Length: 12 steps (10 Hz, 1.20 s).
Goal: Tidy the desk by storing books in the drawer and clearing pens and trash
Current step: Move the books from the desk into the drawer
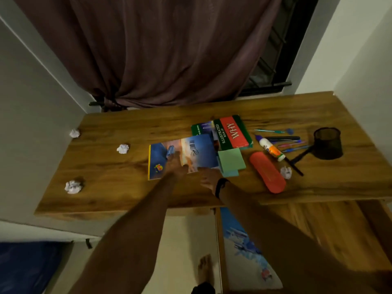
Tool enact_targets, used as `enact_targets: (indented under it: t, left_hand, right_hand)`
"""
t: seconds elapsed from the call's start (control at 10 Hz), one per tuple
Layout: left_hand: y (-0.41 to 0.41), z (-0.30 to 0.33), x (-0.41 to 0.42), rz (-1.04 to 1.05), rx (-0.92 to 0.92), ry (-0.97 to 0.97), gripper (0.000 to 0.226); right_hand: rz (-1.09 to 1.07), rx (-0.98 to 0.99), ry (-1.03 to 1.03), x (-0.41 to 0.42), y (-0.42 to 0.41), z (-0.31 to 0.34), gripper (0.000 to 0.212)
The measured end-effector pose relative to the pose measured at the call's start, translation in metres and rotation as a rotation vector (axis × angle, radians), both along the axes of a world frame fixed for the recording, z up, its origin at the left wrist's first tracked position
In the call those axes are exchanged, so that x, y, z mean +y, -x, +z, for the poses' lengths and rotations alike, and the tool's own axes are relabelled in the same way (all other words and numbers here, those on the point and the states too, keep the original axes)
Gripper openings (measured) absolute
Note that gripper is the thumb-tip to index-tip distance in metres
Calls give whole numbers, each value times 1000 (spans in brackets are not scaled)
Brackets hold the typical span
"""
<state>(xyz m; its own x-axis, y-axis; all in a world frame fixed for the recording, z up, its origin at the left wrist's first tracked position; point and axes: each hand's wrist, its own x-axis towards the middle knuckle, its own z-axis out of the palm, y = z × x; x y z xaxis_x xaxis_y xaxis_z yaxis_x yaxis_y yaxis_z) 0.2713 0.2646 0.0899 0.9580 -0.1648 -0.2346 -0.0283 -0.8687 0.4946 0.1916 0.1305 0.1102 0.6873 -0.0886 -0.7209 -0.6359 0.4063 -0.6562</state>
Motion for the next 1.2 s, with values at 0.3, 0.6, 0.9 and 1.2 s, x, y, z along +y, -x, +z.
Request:
enact_targets:
  t: [0.3,0.6,0.9,1.2]
  left_hand:
    - [-152,-45,7,-120,292,29,54]
    - [-160,-66,7,-50,137,71,43]
    - [-11,-50,-23,-169,0,92,76]
    - [159,-66,-43,-290,-31,-14,76]
  right_hand:
    - [-387,154,-120,24,-59,-46,21]
    - [-458,-177,97,5,-86,-35,16]
    - [-650,-140,479,-164,27,-48,22]
    - [-373,-109,297,-202,178,-41,18]
